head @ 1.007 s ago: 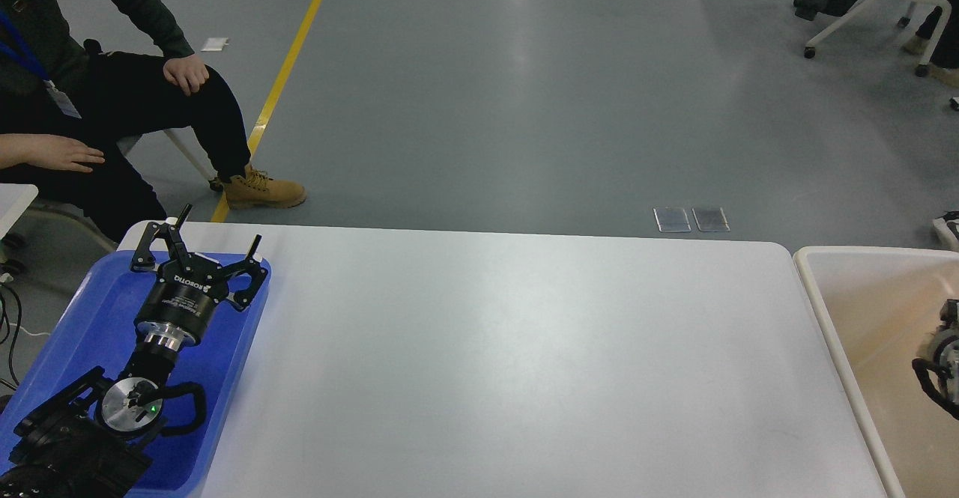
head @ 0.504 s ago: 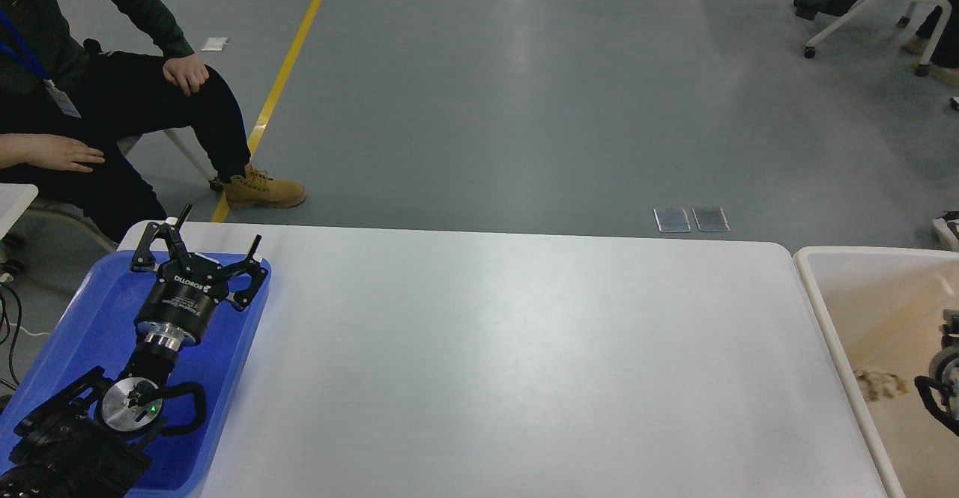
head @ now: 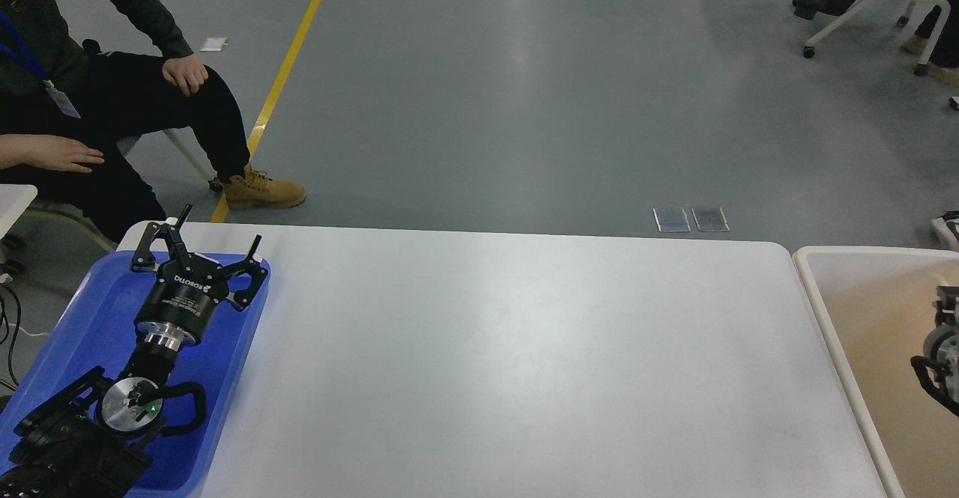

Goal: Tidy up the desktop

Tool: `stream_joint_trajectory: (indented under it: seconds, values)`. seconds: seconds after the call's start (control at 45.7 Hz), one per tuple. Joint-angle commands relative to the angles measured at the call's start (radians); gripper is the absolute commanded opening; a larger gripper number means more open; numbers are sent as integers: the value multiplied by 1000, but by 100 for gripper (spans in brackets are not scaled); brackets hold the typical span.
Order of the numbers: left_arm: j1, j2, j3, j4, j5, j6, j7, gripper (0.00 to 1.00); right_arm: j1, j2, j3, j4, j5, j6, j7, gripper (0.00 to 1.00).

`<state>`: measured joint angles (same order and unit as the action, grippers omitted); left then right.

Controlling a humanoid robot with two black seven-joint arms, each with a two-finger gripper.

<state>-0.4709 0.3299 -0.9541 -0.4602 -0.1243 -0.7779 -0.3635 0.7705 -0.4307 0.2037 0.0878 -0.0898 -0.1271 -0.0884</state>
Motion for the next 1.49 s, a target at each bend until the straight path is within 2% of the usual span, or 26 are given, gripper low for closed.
stream_joint_trajectory:
  seconds: [0.0,0.197,0.416,0.526,0.657,0.745,1.161,1.467]
  values:
    - [0,0,0,0,0,0,0,99,127,-3,-52,81,-8,21,-1,100]
    - [0,0,0,0,0,0,0,99,199,-31,-56,228,-10,21,-1,100]
    - [0,0,0,0,0,0,-2,99,253,-132,-4,476,-7,6,-2,100]
    - [0,0,0,0,0,0,-2,99,242,-134,129,547,-7,17,-2,100]
    - [0,0,0,0,0,0,-2,99,171,-118,374,618,-4,20,-1,100]
    - [0,0,0,0,0,0,-2,99,112,-62,526,655,-1,30,-1,100]
    - [0,0,0,0,0,-1,-2,99,-82,108,798,662,10,231,-1,100]
    - [2,0,0,0,0,0,-2,99,-120,165,838,645,34,244,-1,100]
